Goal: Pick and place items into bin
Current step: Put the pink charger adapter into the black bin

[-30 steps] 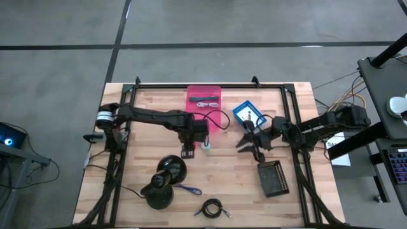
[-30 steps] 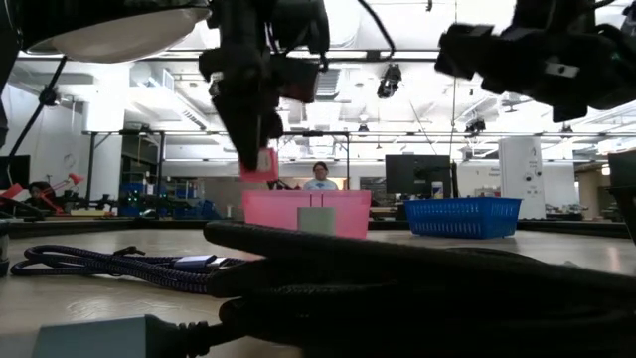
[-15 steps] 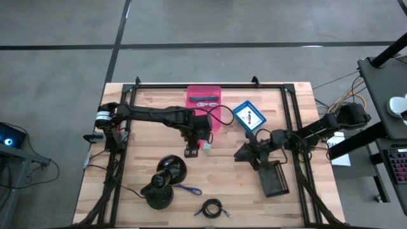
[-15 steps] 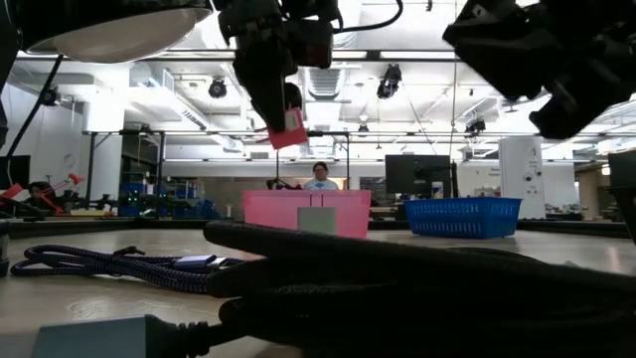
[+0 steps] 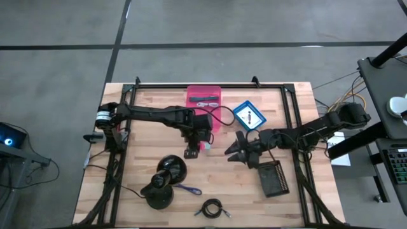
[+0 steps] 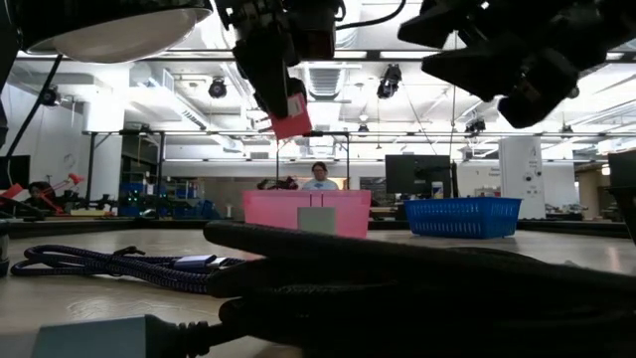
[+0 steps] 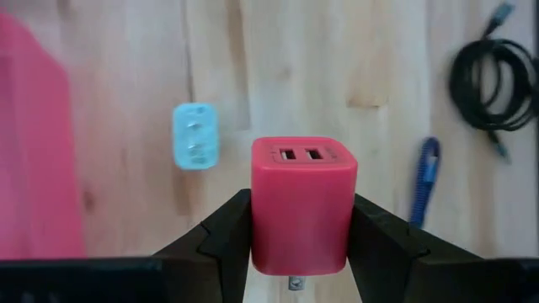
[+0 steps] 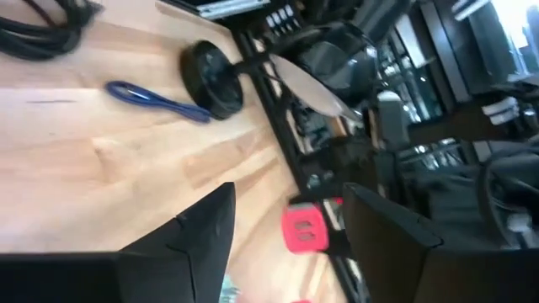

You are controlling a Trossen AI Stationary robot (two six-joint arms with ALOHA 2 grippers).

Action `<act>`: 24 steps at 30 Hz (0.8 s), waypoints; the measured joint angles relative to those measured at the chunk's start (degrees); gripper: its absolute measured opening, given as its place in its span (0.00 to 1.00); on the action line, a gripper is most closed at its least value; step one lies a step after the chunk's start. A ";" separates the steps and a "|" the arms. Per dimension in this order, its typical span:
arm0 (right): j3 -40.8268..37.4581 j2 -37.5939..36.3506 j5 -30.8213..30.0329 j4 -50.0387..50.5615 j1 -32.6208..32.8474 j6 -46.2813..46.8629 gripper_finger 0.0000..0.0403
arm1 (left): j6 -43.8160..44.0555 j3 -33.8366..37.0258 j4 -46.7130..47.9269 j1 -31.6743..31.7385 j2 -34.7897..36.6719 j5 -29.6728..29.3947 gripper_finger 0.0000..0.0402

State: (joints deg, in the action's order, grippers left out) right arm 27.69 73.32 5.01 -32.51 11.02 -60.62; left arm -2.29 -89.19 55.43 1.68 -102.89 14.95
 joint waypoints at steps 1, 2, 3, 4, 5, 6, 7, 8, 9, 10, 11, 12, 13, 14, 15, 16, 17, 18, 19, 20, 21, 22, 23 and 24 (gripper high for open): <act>0.26 0.00 -0.61 0.04 0.00 -0.14 0.52 | 0.00 0.00 -0.22 -0.03 0.00 0.52 0.36; 0.47 0.00 -0.71 0.12 0.00 -0.49 0.52 | -0.02 0.02 -0.57 -0.03 0.00 1.08 0.36; 0.64 0.00 -0.72 0.25 0.01 -1.10 0.52 | -0.04 0.00 -0.93 -0.05 0.00 1.25 0.36; 0.79 0.00 -0.71 0.37 0.01 -1.65 0.52 | -0.18 -0.06 -1.09 -0.03 0.00 1.58 0.36; 1.03 0.09 -0.68 0.56 0.01 -2.29 0.52 | -0.32 -0.12 -1.40 -0.03 0.00 1.70 0.36; 1.36 0.69 -0.68 0.44 0.01 -2.82 0.52 | -0.77 -0.20 -1.95 -0.04 -0.02 1.86 0.36; 1.76 1.22 -0.67 0.49 0.01 -3.34 0.52 | -1.28 -0.27 -2.71 -0.05 0.00 2.27 0.36; 2.18 2.07 -0.68 0.66 0.01 -3.91 0.51 | -1.54 -0.41 -3.40 -0.05 -0.02 2.69 0.36; 2.90 3.34 -0.67 0.65 0.01 -4.61 0.51 | -1.64 -0.45 -4.19 -0.05 -0.02 3.26 0.36; 3.79 4.67 -0.70 0.61 0.01 -5.48 0.51 | -1.71 -0.54 -5.36 -0.03 -0.02 4.08 0.36; 4.51 6.04 -0.74 0.61 0.01 -6.23 0.51 | -2.26 -0.67 -6.37 -0.03 -0.02 4.65 0.36; 5.26 7.35 -1.12 0.68 0.01 -6.74 0.51 | -3.04 -0.72 -6.97 -0.05 -0.02 5.19 0.36; 6.18 8.61 -2.43 0.74 0.01 -7.00 0.51 | -3.95 -0.72 -7.43 -0.06 -0.02 5.49 0.36; 7.10 9.84 -3.98 0.66 0.01 -7.05 0.51 | -4.35 -0.72 -7.72 -0.11 -0.02 5.60 0.36; 7.91 10.74 -5.42 0.61 0.01 -7.04 0.51 | -4.41 -0.69 -7.63 -0.11 -0.02 5.57 0.36; 8.61 11.60 -6.75 0.65 -0.02 -7.06 0.51 | -4.41 -0.63 -7.60 -0.11 -0.02 5.59 0.36; 9.44 12.47 -7.60 0.64 -0.02 -7.08 0.51 | -4.41 -0.59 -7.61 -0.11 -0.02 5.56 0.36; 10.21 13.16 -8.10 0.63 -0.02 -7.08 0.51 | -4.41 -0.57 -7.54 -0.12 -0.02 5.56 0.36; 10.79 13.78 -8.08 0.75 -0.02 -7.08 0.51 | -4.52 -0.57 -7.53 -0.18 -0.02 5.58 0.36; 11.55 14.44 -8.08 0.81 -0.02 -7.08 0.51 | -4.65 -0.55 -7.55 -0.18 -0.02 5.58 0.36; 12.36 15.06 -8.11 0.69 -0.02 -7.18 0.51 | -4.67 -0.55 -7.60 -0.22 -0.02 5.57 0.36; 12.92 15.61 -8.15 0.66 -0.02 -7.61 0.51 | -4.69 -0.55 -7.56 -0.24 -0.02 5.56 0.36; 13.35 16.16 -8.38 0.97 -0.02 -8.24 0.51 | -4.68 -0.55 -7.60 -0.25 -0.02 5.56 0.36; 13.76 16.66 -9.21 1.07 -0.02 -8.73 0.51 | -4.67 -0.55 -7.71 -0.28 -0.02 5.56 0.36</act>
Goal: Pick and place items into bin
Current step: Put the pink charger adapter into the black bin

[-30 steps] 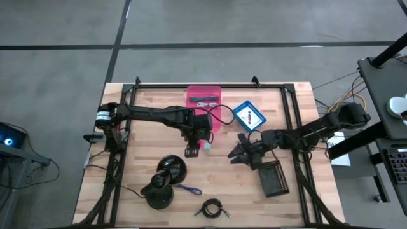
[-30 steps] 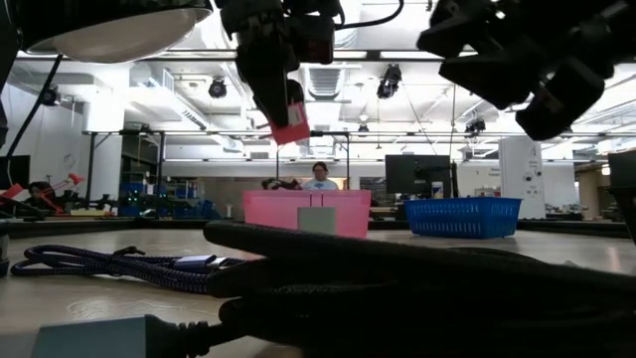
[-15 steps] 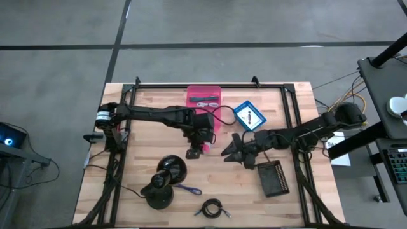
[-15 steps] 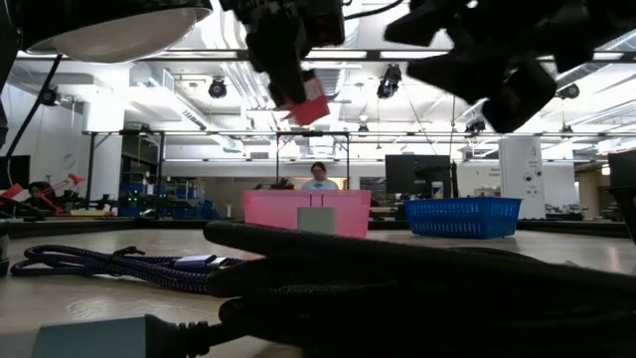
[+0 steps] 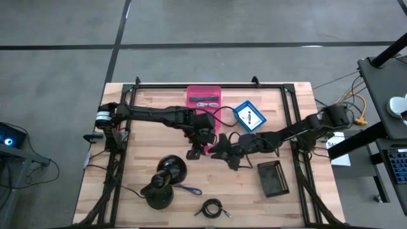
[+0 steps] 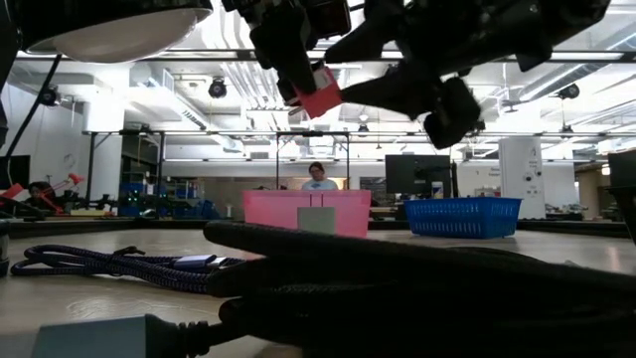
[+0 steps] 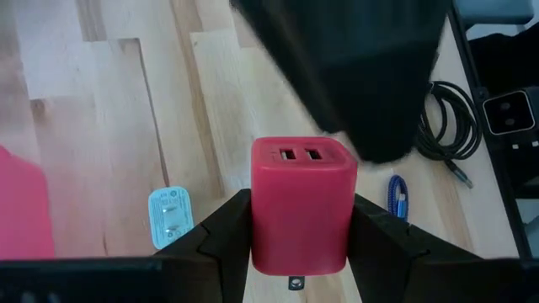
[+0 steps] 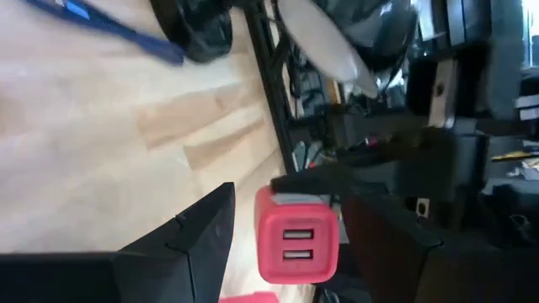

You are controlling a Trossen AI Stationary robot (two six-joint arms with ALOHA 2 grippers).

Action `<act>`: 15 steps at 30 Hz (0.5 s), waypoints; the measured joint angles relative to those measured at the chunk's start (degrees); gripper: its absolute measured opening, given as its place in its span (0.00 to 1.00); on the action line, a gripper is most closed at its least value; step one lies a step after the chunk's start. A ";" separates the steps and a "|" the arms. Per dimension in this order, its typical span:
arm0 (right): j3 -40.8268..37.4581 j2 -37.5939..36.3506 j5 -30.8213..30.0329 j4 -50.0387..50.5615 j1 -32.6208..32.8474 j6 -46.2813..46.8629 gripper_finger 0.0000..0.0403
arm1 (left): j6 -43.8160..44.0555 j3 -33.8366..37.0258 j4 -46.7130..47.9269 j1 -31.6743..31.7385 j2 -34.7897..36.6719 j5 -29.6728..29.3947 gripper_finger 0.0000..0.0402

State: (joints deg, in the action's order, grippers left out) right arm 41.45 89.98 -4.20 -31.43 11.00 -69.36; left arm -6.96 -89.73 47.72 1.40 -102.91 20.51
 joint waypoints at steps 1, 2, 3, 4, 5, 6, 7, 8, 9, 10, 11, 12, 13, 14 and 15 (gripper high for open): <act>0.41 0.45 -1.21 0.01 -0.02 -0.12 0.51 | 0.00 0.00 0.03 -0.05 0.00 0.00 0.36; 0.70 0.74 -2.44 0.00 -0.02 -0.11 0.51 | 0.00 0.02 0.07 -0.15 0.00 -0.02 0.36; 1.03 0.92 -3.47 0.01 -0.02 -0.09 0.51 | 0.00 0.02 0.13 -0.26 0.00 0.00 0.36; 1.38 0.96 -3.97 0.20 -0.02 -0.06 0.51 | -0.02 0.04 0.27 -0.38 0.00 -0.02 0.36; 1.40 0.96 -4.54 0.12 0.00 -0.09 0.51 | -0.02 0.04 0.27 -0.38 0.00 -0.04 0.36; 1.44 0.96 -4.64 0.17 0.00 -0.09 0.51 | -0.09 0.04 0.23 -0.38 0.00 0.03 0.36; 1.44 0.96 -4.60 0.21 0.00 -0.07 0.51 | -0.63 0.04 0.20 -0.41 0.00 0.00 0.36; 1.44 0.96 -4.60 0.21 0.00 -0.08 0.51 | -1.05 0.04 0.24 -0.39 0.00 -0.02 0.36; 1.44 0.92 -4.60 0.33 0.00 -0.07 0.51 | -1.17 0.04 0.23 -0.38 0.00 -0.07 0.36; 1.45 0.86 -4.60 0.54 0.00 -0.09 0.51 | -1.20 0.00 0.18 -0.38 0.00 -0.10 0.36; 1.45 0.86 -4.61 0.65 0.00 -0.15 0.51 | -1.24 -0.04 0.11 -0.38 0.00 -0.09 0.36; 1.48 0.91 -4.66 0.69 0.00 -0.16 0.51 | -1.32 -0.07 0.13 -0.39 0.00 -0.08 0.36; 1.51 0.91 -4.82 0.91 -0.04 -0.14 0.51 | -1.34 -0.09 -0.06 -0.41 0.00 -0.02 0.36; 1.51 0.91 -4.81 1.09 -0.26 -0.14 0.51 | -1.39 -0.03 -0.47 -0.45 -0.02 0.00 0.36; 1.51 0.91 -4.79 1.13 -0.32 -0.12 0.51 | -1.50 0.04 -0.72 -0.45 -0.02 -0.10 0.36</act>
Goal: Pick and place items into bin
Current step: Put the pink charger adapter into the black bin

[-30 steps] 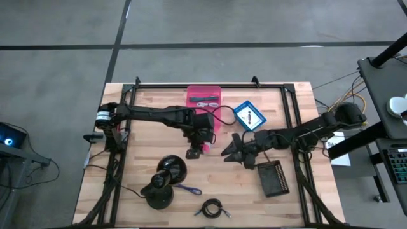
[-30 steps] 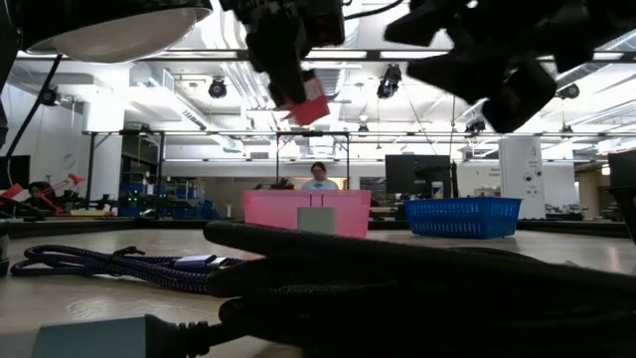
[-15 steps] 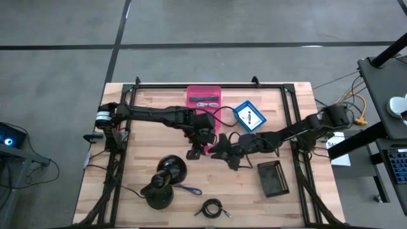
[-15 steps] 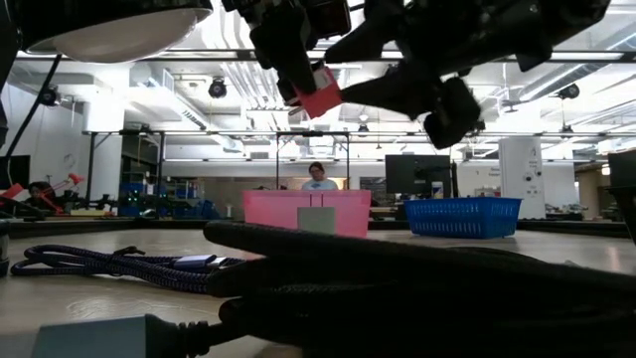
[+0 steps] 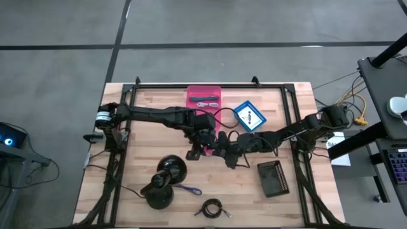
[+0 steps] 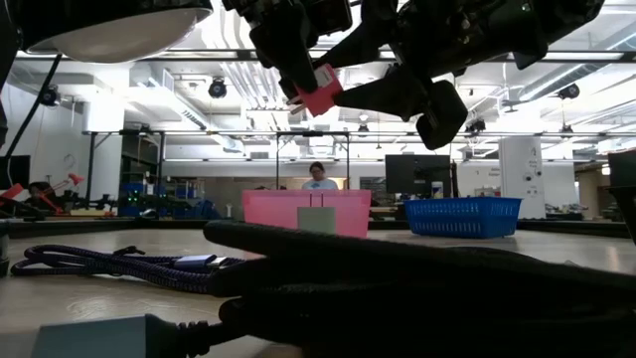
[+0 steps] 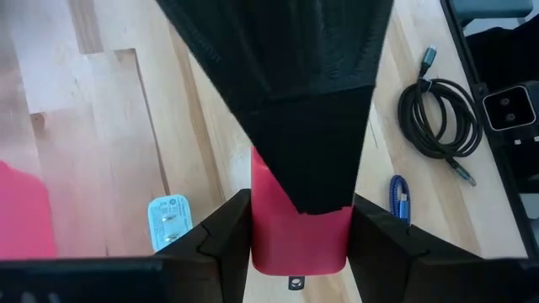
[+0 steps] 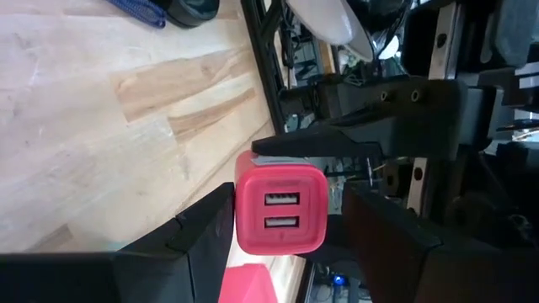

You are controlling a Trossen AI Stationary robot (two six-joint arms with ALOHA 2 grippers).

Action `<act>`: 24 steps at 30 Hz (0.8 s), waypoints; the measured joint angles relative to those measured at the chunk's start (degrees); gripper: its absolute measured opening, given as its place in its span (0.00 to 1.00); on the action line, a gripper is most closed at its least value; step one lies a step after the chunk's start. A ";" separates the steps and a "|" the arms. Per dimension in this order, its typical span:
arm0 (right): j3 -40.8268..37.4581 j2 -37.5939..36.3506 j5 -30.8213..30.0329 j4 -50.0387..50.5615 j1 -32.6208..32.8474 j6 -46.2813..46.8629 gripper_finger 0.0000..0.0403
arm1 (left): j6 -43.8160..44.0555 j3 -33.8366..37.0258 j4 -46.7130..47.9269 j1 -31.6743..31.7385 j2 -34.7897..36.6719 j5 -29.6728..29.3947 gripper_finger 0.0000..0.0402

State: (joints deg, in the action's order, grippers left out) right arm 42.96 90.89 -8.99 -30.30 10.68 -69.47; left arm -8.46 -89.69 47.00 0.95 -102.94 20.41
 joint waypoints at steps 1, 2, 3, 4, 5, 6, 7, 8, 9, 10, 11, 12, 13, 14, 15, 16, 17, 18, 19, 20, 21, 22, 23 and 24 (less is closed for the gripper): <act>0.00 0.00 -0.02 0.00 0.00 0.00 0.51 | -0.20 0.02 0.02 0.04 0.00 0.03 0.36; 0.00 0.00 -0.05 0.04 0.00 0.00 0.51 | -0.80 0.04 -0.02 0.04 0.00 0.05 0.36; 0.00 0.00 -0.03 0.02 0.01 0.00 0.51 | -1.24 0.04 -0.04 0.04 0.00 0.06 0.36; 0.00 0.00 -0.05 -0.02 0.02 0.00 0.51 | -1.41 0.04 -0.04 0.02 0.00 0.09 0.36; 0.08 0.00 -0.03 0.08 0.02 0.00 0.51 | -1.41 0.00 -0.03 0.00 0.00 0.08 0.36; 0.16 0.02 -0.02 0.14 0.01 0.00 0.51 | -1.46 -0.07 0.00 0.00 0.00 0.10 0.36; 0.22 0.04 -0.02 0.19 -0.03 0.00 0.51 | -1.49 -0.07 0.00 0.00 0.00 0.09 0.36; 0.25 0.05 -0.03 0.37 -0.07 0.00 0.51 | -1.49 -0.07 -0.03 0.00 0.00 0.06 0.36; 0.39 0.07 -0.03 0.82 -0.15 0.01 0.51 | -1.49 -0.07 -0.13 0.02 0.00 0.08 0.36; 0.61 0.07 -0.05 1.58 -0.20 0.00 0.51 | -1.49 -0.07 -0.17 0.02 0.00 0.08 0.36; 0.77 0.07 -0.09 2.27 -0.28 0.02 0.51 | -1.49 -0.07 -0.35 0.00 0.00 0.08 0.36; 0.86 0.07 -0.15 2.83 -0.35 0.02 0.51 | -1.49 -0.07 -0.49 0.00 0.00 0.08 0.36; 0.90 0.08 -0.17 3.23 -0.39 0.02 0.51 | -1.49 -0.05 -0.63 0.00 0.00 0.08 0.36; 0.94 0.09 -0.18 3.52 -0.40 0.02 0.50 | -1.49 -0.03 -0.92 0.00 0.00 0.08 0.36; 0.98 0.09 -0.18 3.75 -0.40 0.02 0.50 | -1.49 -0.01 -1.34 0.00 0.00 0.08 0.36; 1.07 0.09 -0.18 4.03 -0.46 0.06 0.49 | -1.49 0.00 -1.69 0.00 -0.02 0.08 0.36; 1.18 0.09 -0.18 4.31 -0.53 0.35 0.47 | -1.49 -0.08 -1.72 0.00 -0.02 0.07 0.36; 1.41 0.09 -0.17 4.66 -0.59 0.85 0.46 | -1.47 -0.17 -1.69 0.01 -0.04 0.08 0.36; 1.52 0.09 -0.18 4.75 -0.74 1.49 0.44 | -1.47 -0.22 -1.75 0.04 -0.04 0.07 0.36; 1.69 0.09 -0.16 4.90 -0.83 2.14 0.42 | -1.47 -0.24 -1.75 0.04 -0.04 0.08 0.36; 1.79 0.09 -0.12 5.00 -0.88 2.62 0.41 | -1.45 -0.24 -1.71 0.04 -0.04 0.08 0.36; 1.86 0.09 -0.14 5.11 -0.88 2.89 0.39 | -1.43 -0.22 -1.66 0.04 -0.04 0.10 0.36; 1.91 0.09 -0.15 5.24 -0.88 3.09 0.37 | -1.43 -0.14 -1.72 0.04 -0.04 0.14 0.36; 1.93 0.09 -0.13 5.29 -0.90 3.10 0.35 | -1.44 -0.07 -1.74 0.04 -0.04 0.16 0.36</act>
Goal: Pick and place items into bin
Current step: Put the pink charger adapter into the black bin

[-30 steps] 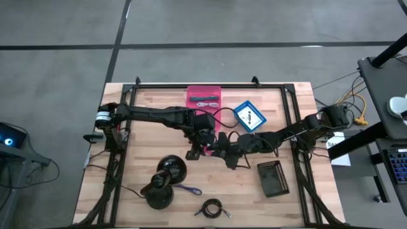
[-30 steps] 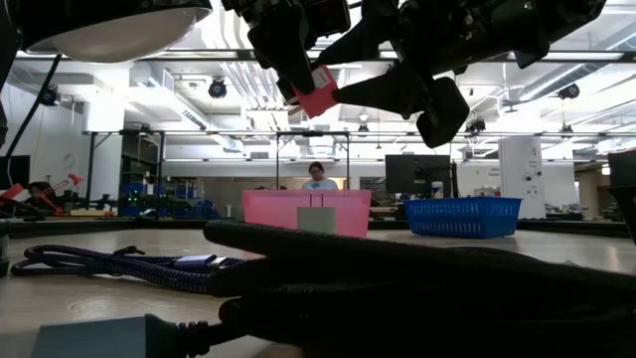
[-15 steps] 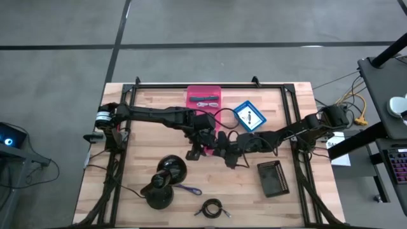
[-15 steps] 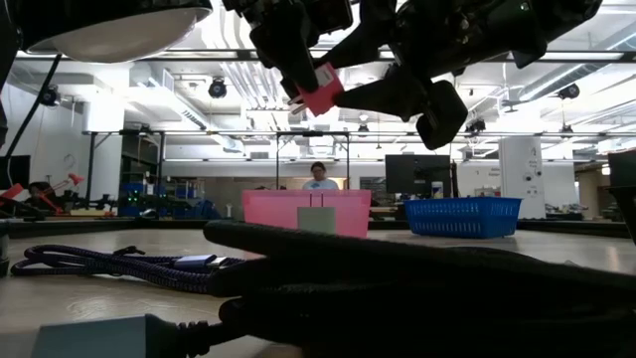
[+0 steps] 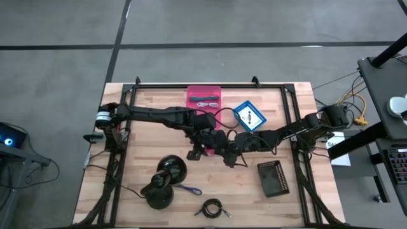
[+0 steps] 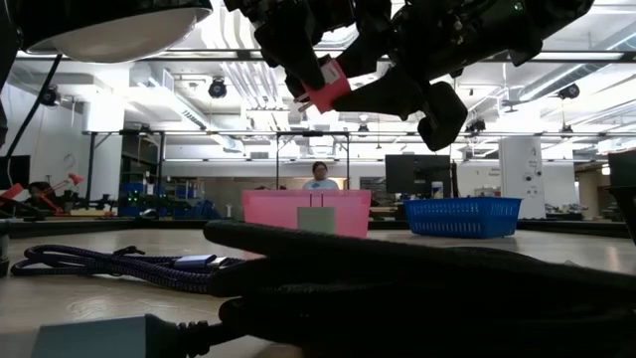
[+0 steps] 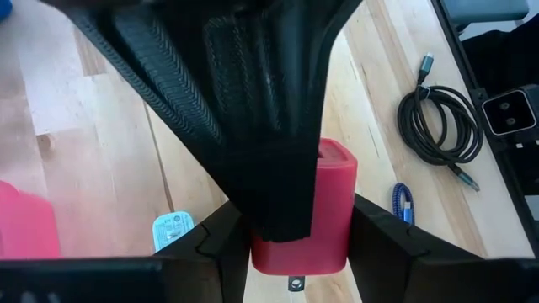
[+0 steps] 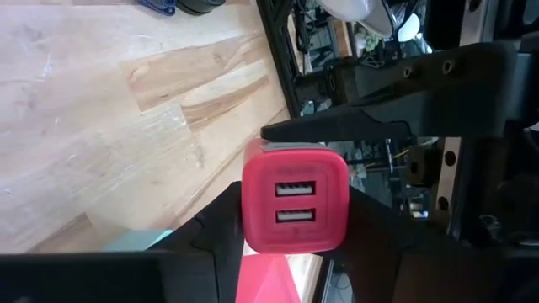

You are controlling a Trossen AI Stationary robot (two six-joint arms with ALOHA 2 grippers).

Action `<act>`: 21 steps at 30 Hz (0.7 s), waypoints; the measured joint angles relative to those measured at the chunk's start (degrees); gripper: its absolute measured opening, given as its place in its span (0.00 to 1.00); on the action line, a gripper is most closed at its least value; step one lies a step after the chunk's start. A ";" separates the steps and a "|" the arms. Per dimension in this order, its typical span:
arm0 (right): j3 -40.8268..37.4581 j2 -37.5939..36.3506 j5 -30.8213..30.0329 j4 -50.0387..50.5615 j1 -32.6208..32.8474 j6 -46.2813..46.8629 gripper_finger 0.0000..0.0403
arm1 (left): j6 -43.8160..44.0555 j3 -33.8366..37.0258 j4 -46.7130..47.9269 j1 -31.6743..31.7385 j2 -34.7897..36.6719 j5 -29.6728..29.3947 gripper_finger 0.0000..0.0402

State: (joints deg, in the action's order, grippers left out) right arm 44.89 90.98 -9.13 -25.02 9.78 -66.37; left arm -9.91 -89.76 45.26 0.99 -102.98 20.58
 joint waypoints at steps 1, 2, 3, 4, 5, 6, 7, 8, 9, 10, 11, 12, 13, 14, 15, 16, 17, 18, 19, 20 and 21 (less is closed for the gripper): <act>0.02 0.00 0.02 -0.01 0.00 -0.02 0.34 | 0.01 0.01 -0.01 0.00 0.00 0.00 0.36; 0.02 0.00 0.02 0.00 -0.02 -0.11 0.34 | 0.03 0.01 -0.03 0.00 0.00 0.00 0.37; 0.02 0.00 0.02 0.00 -0.02 -0.22 0.34 | 0.08 0.02 -0.05 0.00 0.00 -0.01 0.38; 0.02 0.00 0.01 0.03 -0.02 -0.23 0.34 | 0.15 0.02 -0.07 0.00 0.00 -0.02 0.39; 0.02 0.00 0.00 0.04 -0.02 -0.21 0.34 | 0.15 0.01 -0.09 0.00 0.00 -0.02 0.40; 0.02 -0.01 0.00 0.11 -0.02 -0.12 0.34 | 0.23 -0.03 -0.10 0.00 0.00 -0.02 0.42; 0.02 -0.11 -0.04 0.27 -0.02 -0.06 0.34 | 0.28 -0.12 -0.12 0.00 0.00 -0.02 0.43; 0.02 -0.13 -0.04 0.28 -0.02 -0.04 0.34 | 0.28 -0.17 -0.14 0.00 0.00 -0.02 0.43; 0.02 -0.19 -0.07 0.29 -0.02 -0.04 0.34 | 0.28 -0.19 -0.18 0.00 0.00 -0.02 0.44; 0.02 -0.24 -0.07 0.42 -0.02 -0.04 0.34 | 0.28 -0.19 -0.09 0.00 0.00 -0.02 0.44; 0.02 -0.30 -0.07 0.68 0.04 0.02 0.34 | 0.28 -0.19 0.28 0.01 0.00 -0.02 0.44; 0.02 -0.41 -0.04 0.90 0.08 0.32 0.34 | 0.26 -0.19 1.00 0.05 0.00 -0.08 0.44; 0.02 -0.50 -0.25 0.93 0.08 1.04 0.34 | 0.34 -0.23 2.03 0.08 0.00 -0.15 0.44; 0.02 -0.71 -0.78 0.94 0.10 1.75 0.34 | 0.39 -0.30 3.24 0.13 0.00 -0.48 0.44; 0.02 -1.01 -1.44 1.26 0.13 2.42 0.34 | 0.41 -0.39 4.20 0.13 0.02 -1.02 0.44; 0.03 -1.36 -2.06 1.82 0.13 3.03 0.34 | 0.45 -0.41 5.35 0.13 0.21 -1.34 0.44; 0.05 -1.71 -2.47 2.36 0.11 3.75 0.34 | 0.47 -0.41 6.93 0.13 0.47 -1.54 0.44; 0.04 -2.03 -2.66 2.63 0.08 4.69 0.34 | 0.47 -0.39 7.82 0.11 0.72 -1.62 0.44; 0.06 -2.60 -2.63 3.29 0.07 5.79 0.34 | 0.47 -0.39 8.50 0.07 1.17 -2.00 0.44; 0.06 -3.30 -2.69 4.46 0.12 6.90 0.34 | 0.49 -0.37 9.82 0.07 1.71 -2.43 0.44; 0.15 -3.92 -2.73 5.38 0.28 8.16 0.34 | 0.54 -0.36 11.30 0.07 2.20 -2.96 0.45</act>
State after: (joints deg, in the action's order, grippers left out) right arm 45.03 87.05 -11.85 -19.64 10.07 -58.21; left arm -9.37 -90.13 56.57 1.06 -100.78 17.62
